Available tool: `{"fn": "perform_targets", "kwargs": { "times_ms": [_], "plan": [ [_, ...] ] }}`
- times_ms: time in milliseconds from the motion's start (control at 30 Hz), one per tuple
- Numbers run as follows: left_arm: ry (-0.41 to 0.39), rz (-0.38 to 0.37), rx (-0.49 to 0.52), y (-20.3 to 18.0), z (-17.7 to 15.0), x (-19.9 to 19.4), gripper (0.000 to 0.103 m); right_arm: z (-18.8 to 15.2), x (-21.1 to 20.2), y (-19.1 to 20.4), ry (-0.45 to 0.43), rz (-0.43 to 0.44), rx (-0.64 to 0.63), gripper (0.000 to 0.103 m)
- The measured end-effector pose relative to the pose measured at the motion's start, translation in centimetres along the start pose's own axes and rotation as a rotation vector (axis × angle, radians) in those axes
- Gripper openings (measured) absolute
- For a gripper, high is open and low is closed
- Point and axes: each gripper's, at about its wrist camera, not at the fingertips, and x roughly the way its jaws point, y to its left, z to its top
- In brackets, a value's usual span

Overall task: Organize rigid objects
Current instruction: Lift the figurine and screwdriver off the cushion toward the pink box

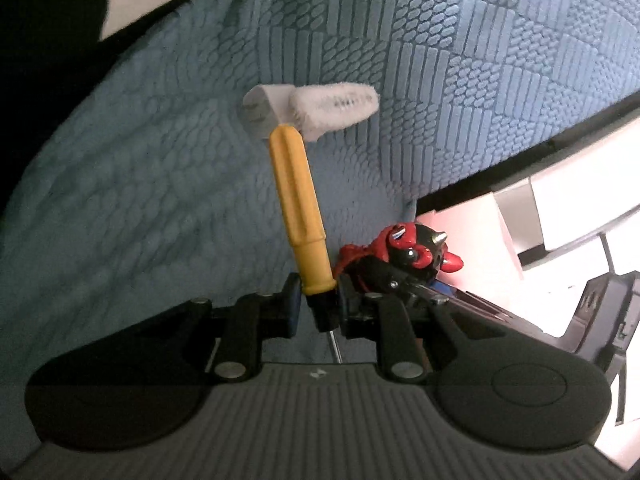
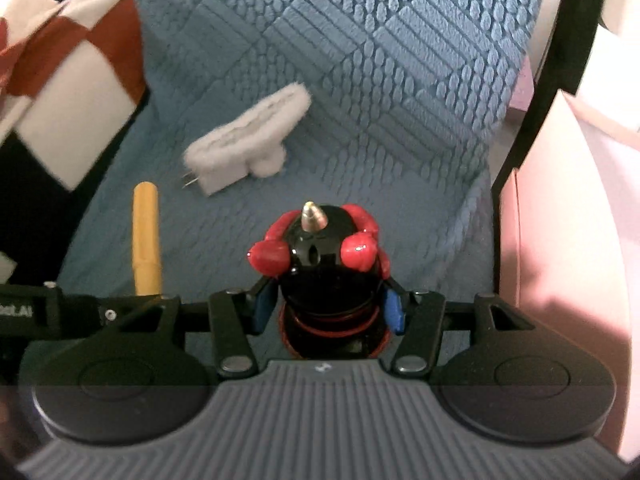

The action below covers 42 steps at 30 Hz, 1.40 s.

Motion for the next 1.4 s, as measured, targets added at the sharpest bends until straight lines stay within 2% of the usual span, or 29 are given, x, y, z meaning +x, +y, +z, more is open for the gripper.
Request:
{"fn": "perform_targets", "kwargs": {
  "times_ms": [67,233,367,467,633,1033,1233,1400],
  "plan": [
    [-0.004,0.008,0.001,-0.2,-0.7,-0.8,0.022,-0.6,-0.8,0.1,0.002,0.014,0.013,0.057],
    [0.011,0.025,0.026,-0.8,-3.0,-2.2,0.022,-2.9,-3.4,1.5,-0.022,-0.019,-0.045,0.057],
    [0.004,0.042,0.034,-1.1,-4.3,-3.1,0.022,-4.8,-4.8,1.7,-0.009,-0.017,-0.022,0.057],
    [0.017,0.021,0.008,-0.9,-5.1,-3.6,0.022,-6.0,-5.9,2.0,-0.013,-0.007,-0.013,0.057],
    [0.019,0.041,0.020,-1.3,-5.9,-4.2,0.022,-6.7,-6.9,2.3,-0.018,-0.004,0.014,0.057],
    [0.028,0.102,0.084,-1.7,-6.0,-3.4,0.022,-8.6,-6.1,2.6,0.019,-0.014,0.059,0.058],
    [0.040,0.178,0.144,-2.0,-6.2,-2.3,0.022,-8.7,-6.2,2.0,0.022,0.001,0.117,0.061],
    [0.057,0.198,0.113,-1.0,-6.2,-1.5,0.022,-8.5,-5.8,1.6,0.017,-0.004,0.164,0.063]
  ]
}}
